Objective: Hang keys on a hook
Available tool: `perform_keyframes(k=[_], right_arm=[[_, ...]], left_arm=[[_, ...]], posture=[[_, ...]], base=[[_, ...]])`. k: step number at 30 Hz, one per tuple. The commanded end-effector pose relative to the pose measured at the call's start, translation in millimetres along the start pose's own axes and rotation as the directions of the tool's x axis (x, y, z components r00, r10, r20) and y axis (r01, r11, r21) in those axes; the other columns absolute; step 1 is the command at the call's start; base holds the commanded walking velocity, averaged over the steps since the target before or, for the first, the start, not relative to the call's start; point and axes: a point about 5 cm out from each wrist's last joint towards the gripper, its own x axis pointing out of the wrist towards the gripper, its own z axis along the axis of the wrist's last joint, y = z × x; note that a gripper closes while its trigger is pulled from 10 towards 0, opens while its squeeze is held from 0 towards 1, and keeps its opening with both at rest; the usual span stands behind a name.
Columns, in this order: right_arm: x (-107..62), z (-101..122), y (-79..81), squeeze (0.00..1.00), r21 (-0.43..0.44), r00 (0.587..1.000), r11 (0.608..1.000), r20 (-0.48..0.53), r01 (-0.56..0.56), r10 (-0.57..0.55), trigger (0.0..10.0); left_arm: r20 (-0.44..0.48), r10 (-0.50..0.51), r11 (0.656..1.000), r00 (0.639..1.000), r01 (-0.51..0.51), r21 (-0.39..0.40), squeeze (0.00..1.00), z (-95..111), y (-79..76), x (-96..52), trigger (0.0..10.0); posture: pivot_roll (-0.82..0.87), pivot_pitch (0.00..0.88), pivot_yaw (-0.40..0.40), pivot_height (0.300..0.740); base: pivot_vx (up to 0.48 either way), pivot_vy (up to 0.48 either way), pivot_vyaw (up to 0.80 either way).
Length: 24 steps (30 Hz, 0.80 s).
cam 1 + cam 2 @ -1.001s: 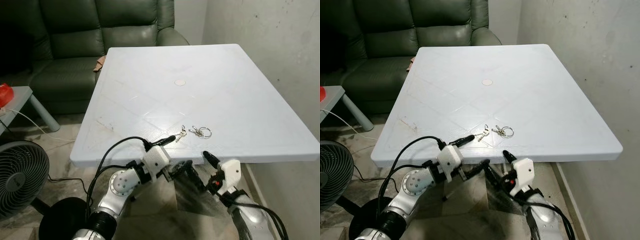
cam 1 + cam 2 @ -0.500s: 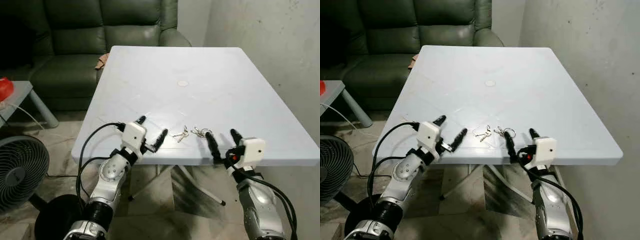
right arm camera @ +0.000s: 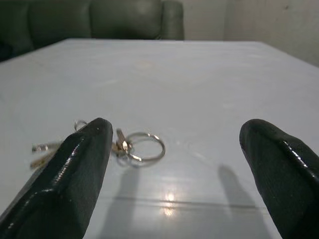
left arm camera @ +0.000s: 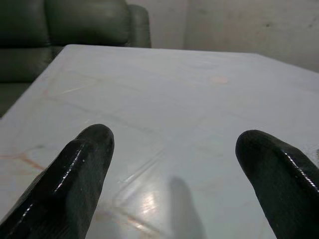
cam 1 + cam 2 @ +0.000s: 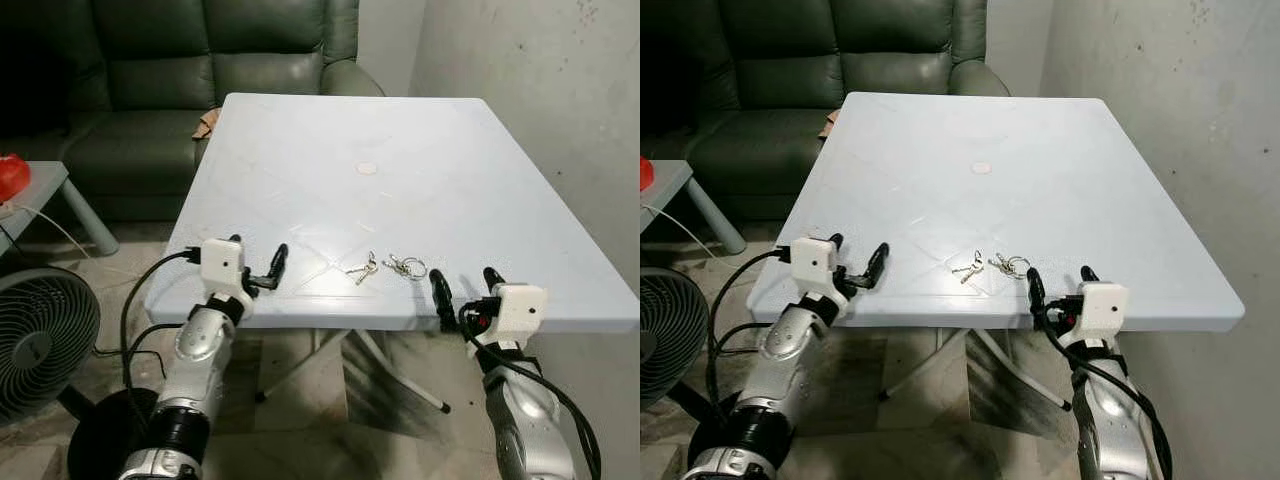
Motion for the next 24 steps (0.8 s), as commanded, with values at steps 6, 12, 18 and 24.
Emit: perform_keyframes(k=[6,12,18,24], right_arm=[[0.0,6.9,-6.0,0.0,-0.043,1.0,0.999,0.0,-0.001,0.001,10.0],[-9.1,3.8,5.0,0.0,-0.035,0.998,0.998,0.018,-0.055,0.056,10.0],[-17.7,6.8,17.3,0.0,0.001,0.998,0.998,0.032,-0.062,0.062,10.0],[-21.1,8.9,22.1,0.0,0.01,0.998,0.999,0.045,-0.054,0.053,10.0]], left_arm=[[0.015,0.018,1.0,1.0,-0.018,0.023,0.0,7.7,7.8,-0.6,10.0],[0.012,-0.02,1.0,1.0,0.02,0.005,0.0,4.4,-0.4,-2.8,10.0],[0.026,-0.013,1.0,1.0,0.014,-0.012,0.0,7.0,4.4,-10.0,10.0],[0.026,-0.015,0.999,1.0,0.016,-0.03,0.0,7.1,6.9,-14.9,10.0]], posture=[[-0.03,0.002,-0.01,0.74],[-0.03,0.0,-0.018,0.74],[-0.03,0.0,-0.011,0.74],[-0.04,0.003,-0.005,0.74]], base=[[0.0,0.0,0.0],[0.0,0.0,0.0],[0.0,0.0,0.0],[0.0,0.0,0.0]])
